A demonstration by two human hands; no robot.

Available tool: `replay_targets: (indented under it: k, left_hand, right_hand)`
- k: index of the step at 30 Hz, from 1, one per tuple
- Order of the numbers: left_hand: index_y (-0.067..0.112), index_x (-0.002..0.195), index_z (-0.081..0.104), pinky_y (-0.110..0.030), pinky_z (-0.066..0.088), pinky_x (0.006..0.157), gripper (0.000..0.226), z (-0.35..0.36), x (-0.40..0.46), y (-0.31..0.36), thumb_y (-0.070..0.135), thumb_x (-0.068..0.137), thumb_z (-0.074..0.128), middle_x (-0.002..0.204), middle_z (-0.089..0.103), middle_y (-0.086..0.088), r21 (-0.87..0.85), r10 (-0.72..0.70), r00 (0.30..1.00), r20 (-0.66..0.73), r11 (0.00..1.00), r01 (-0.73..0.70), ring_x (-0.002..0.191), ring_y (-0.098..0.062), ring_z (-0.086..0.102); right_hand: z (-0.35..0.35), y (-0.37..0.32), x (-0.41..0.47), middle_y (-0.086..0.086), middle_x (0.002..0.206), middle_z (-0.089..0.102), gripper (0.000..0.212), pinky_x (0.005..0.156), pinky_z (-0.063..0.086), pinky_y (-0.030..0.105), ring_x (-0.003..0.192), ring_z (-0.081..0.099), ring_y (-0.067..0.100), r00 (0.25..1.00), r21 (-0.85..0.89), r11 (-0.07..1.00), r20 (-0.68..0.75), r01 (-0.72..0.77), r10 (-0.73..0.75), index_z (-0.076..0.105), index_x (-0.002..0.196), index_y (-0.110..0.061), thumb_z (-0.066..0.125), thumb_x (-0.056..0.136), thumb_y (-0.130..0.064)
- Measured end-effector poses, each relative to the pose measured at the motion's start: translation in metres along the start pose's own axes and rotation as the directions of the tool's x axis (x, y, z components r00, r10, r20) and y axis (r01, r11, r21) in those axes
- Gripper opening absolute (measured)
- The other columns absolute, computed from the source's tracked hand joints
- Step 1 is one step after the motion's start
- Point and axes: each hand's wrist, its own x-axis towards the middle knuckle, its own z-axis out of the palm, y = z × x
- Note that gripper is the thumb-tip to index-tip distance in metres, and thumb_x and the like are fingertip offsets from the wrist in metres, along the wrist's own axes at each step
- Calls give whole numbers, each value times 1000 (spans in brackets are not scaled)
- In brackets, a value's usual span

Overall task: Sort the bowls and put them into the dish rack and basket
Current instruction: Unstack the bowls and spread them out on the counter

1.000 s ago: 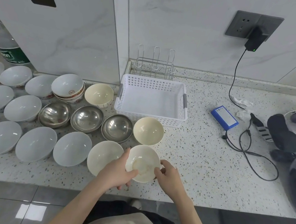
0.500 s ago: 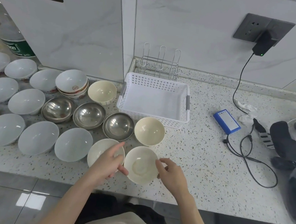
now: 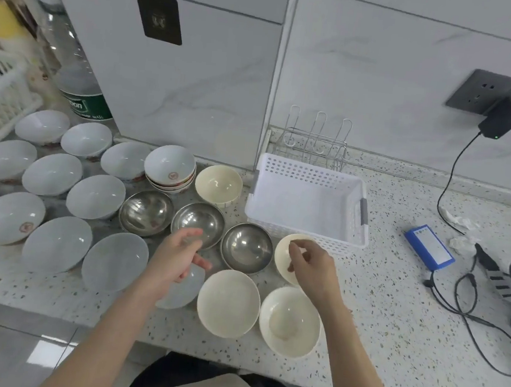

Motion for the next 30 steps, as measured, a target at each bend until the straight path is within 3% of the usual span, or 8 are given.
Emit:
replay_targets:
  k: [2,5,9,12,16,20,23,30]
  left_hand:
    - [30,125,53,-19,24,32,27,-15,10,4,22,99,50,67,75,-9,-9,13,1000,-9,1000,-13,33,-8,33]
    - [28,124,54,-19,24,32,25,-34,26,7,22,99,51,66,74,-10,-35,25,999,-21,999,-26,33,-8,33]
    - [27,118,55,-18,23,31,19,-54,48,8,23,99,52,62,74,-6,-73,18,999,-41,997,-21,32,-8,35]
    - [23,119,55,-16,25,32,22,-69,70,9,23,97,53,63,74,-5,-91,-6,995,-101,996,-3,31,-9,36]
    - [18,139,41,-22,36,41,50,-94,111,22,34,94,56,92,75,-11,-53,-26,970,-240,999,14,46,-14,46]
    - [21,139,34,-22,37,40,53,-110,142,40,34,91,54,92,74,-8,60,9,978,-209,998,4,35,-3,54]
    - [22,135,38,-21,32,36,44,-113,156,49,16,92,49,99,69,-9,67,10,990,-141,998,0,48,-8,68]
    - [29,135,42,-19,30,31,51,-125,166,49,7,90,41,107,66,-5,37,37,997,-68,999,-35,57,-14,73]
  right_hand:
    - [12,-18,10,-6,66,70,17,65,45,21,69,62,1,1000,-52,998,1,24,-24,68,94,-31,52,94,-32]
    - [30,-42,20,-19,60,66,15,49,38,4,58,57,-14,998,-51,998,57,44,-41,62,88,-36,50,95,-32]
    - [61,-66,36,-11,68,70,21,65,48,21,63,60,-1,991,3,1000,130,25,-25,67,108,-24,50,95,-28]
    - [80,-75,44,-12,64,70,21,60,42,21,57,57,-5,990,5,1000,142,24,-24,66,108,-26,51,94,-27]
    - [103,-89,53,-9,67,71,21,61,44,23,64,61,0,989,-7,998,140,56,-54,65,108,-27,50,93,-27]
    - [124,-112,67,-7,77,72,31,69,48,21,78,66,6,983,-10,998,177,59,-56,62,122,-21,48,94,-27]
    - [139,-123,75,0,85,73,32,79,53,32,84,67,16,981,-29,999,191,39,-33,61,123,-22,49,95,-28]
    - [159,-127,82,-10,73,71,32,61,44,21,70,61,2,982,-61,998,187,-14,25,61,122,-22,49,94,-28]
